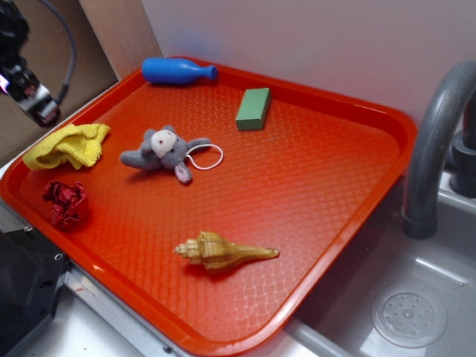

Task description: Grab the yellow cloth.

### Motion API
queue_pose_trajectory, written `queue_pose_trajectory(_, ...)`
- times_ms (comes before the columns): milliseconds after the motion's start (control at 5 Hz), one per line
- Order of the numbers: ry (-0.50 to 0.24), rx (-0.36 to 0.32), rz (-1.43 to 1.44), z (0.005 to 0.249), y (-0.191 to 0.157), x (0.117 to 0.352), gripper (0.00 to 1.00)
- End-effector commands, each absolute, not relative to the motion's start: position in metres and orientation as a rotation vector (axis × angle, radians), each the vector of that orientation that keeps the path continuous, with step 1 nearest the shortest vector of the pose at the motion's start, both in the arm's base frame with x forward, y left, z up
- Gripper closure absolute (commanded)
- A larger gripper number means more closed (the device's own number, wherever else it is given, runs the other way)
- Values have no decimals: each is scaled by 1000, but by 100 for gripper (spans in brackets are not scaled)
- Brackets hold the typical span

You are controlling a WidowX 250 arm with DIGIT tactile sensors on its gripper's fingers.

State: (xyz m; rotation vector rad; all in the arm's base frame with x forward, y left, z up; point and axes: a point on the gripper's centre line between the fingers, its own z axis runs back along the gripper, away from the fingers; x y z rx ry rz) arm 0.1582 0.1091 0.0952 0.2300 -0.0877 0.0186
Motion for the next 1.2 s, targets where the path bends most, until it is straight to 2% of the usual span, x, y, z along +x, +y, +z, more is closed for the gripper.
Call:
queue_pose_trajectory(0, -48, 247, 61, 68, 130, 184, 0)
queue_pose_trajectory(200, 1, 239, 56, 53, 130, 193, 0)
queue_pose_trajectory(400, 76, 213, 20, 36, 122, 190, 100)
queue_pose_trajectory(600, 100, 157, 13, 49, 103, 186, 100)
queue_pose_trajectory(800, 65, 92, -11, 83, 63, 197, 100)
queue_pose_trajectory(1000, -46, 67, -16, 136, 21, 210, 100)
